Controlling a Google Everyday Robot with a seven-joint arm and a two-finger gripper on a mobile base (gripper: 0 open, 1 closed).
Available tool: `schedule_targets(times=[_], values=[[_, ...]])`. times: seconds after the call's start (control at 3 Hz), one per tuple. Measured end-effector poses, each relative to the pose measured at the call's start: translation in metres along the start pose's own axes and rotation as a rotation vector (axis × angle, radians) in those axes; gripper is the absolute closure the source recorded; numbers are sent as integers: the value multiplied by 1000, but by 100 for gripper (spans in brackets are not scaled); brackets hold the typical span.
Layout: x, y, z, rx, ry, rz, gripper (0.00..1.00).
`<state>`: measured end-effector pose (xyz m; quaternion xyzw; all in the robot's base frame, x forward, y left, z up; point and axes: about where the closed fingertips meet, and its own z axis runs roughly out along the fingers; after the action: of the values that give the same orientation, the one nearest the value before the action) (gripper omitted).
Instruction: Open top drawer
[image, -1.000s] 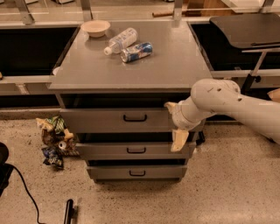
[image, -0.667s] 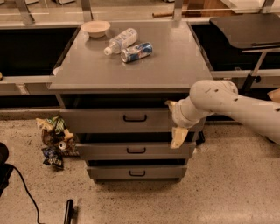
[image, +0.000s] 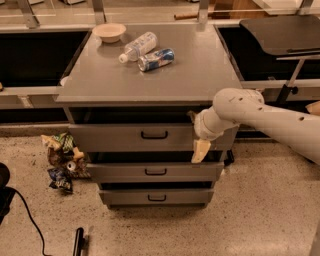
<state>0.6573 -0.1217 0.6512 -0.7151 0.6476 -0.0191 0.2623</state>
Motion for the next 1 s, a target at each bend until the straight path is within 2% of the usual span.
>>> schedule_targets(times=[0.33, 0.67, 1.0], values=[[-2, -3, 11, -20, -15, 1, 18], [-11, 6, 11, -39, -29, -11, 42], [-24, 24, -9, -48, -36, -36, 65]])
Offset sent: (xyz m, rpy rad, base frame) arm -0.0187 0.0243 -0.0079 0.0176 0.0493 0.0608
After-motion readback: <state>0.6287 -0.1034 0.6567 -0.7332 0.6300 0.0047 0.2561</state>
